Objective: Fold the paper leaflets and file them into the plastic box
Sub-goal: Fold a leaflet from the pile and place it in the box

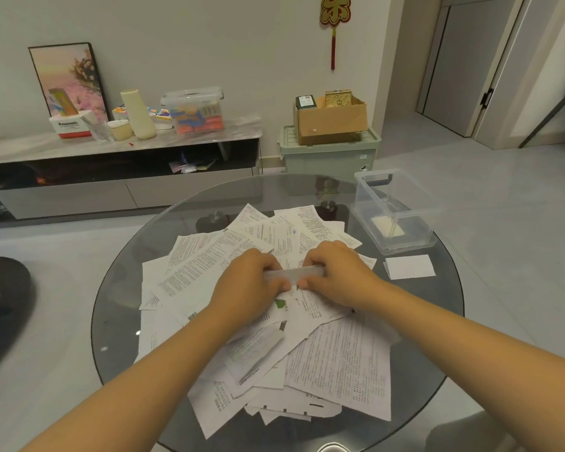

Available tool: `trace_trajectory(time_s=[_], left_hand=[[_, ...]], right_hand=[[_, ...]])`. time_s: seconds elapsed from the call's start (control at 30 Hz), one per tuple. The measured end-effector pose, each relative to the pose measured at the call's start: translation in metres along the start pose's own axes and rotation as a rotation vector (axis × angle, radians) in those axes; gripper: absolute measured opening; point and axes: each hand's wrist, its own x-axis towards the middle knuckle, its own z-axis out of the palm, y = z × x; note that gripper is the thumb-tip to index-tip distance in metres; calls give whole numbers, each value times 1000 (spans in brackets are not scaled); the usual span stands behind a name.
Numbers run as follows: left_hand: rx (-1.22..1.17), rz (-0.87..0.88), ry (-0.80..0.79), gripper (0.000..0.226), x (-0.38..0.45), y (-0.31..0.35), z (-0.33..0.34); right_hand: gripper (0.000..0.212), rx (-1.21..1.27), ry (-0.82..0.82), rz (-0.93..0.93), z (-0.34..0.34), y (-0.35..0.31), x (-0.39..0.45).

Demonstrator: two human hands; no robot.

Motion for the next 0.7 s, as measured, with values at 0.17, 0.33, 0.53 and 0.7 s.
trace_trajectory(time_s=[0.17, 0.33, 0.53, 0.7], left_hand=[[-329, -80, 61, 5, 9, 22, 2], [-493, -95, 89, 21, 15, 45, 20], [-421, 45, 86, 26, 21, 79, 53], [-332, 141, 61, 17, 31, 102, 72]], right_hand=[[7, 274, 124, 155, -19, 13, -10], [17, 427, 285, 266, -33, 37, -24], [17, 261, 379, 297, -49, 71, -41], [9, 123, 404, 348, -59, 90, -48]])
